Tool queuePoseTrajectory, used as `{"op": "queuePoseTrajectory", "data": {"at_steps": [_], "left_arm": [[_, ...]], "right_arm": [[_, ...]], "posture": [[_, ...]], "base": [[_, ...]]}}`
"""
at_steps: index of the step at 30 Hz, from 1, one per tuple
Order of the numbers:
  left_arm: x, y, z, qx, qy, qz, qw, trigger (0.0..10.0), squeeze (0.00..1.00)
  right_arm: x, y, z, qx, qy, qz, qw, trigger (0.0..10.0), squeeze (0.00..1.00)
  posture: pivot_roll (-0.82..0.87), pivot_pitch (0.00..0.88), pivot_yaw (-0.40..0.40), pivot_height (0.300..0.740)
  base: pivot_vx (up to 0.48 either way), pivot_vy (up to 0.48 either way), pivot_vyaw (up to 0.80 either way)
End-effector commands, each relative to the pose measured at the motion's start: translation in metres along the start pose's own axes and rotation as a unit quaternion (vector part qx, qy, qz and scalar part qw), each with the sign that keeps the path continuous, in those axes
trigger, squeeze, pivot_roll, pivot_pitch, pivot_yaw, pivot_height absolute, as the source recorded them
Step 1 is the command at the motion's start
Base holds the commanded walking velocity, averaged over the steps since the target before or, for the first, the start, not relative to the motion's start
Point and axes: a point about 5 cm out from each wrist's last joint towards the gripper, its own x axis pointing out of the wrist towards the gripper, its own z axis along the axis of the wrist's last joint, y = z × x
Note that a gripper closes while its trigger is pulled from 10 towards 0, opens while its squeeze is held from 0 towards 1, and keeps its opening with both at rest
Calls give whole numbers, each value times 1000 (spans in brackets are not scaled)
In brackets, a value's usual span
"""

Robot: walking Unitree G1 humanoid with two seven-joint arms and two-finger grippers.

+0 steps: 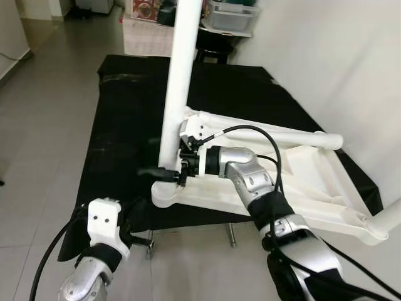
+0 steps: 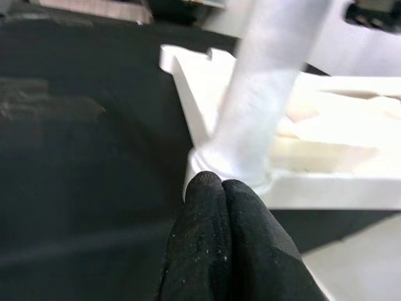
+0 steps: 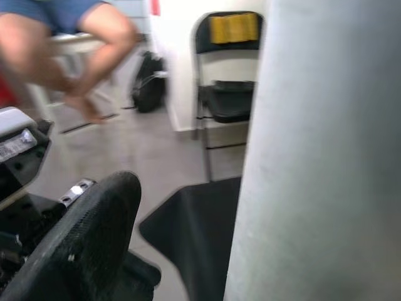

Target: Building children table

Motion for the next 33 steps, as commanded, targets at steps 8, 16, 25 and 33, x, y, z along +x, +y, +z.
{"op": "queuePoseTrajectory", "data": {"at_steps": [8, 16, 25, 33], "left_arm": [[-22, -18, 5, -19, 23, -10, 1000, 10000, 0], [-25, -20, 5, -22, 30, -12, 999, 10000, 0], [-19, -13, 3, -19, 32, -13, 999, 10000, 0], [-8, -2, 2, -9, 26, -11, 1000, 10000, 0]], "right_arm": [[5, 0, -1, 5, 16, 70, 997, 0, 0], [-9, -7, -2, 7, 3, 35, 999, 0, 0], [-60, -12, -6, -17, -30, -96, 995, 0, 0], [-62, 32, -59, 24, 39, -453, 890, 0, 0]], "posture": [[-32, 230, -191, 740], [-48, 227, -182, 740], [-97, 181, -181, 740], [-136, 136, -152, 740]], "base": [[0, 0, 0], [0, 0, 0], [0, 0, 0], [0, 0, 0]]}}
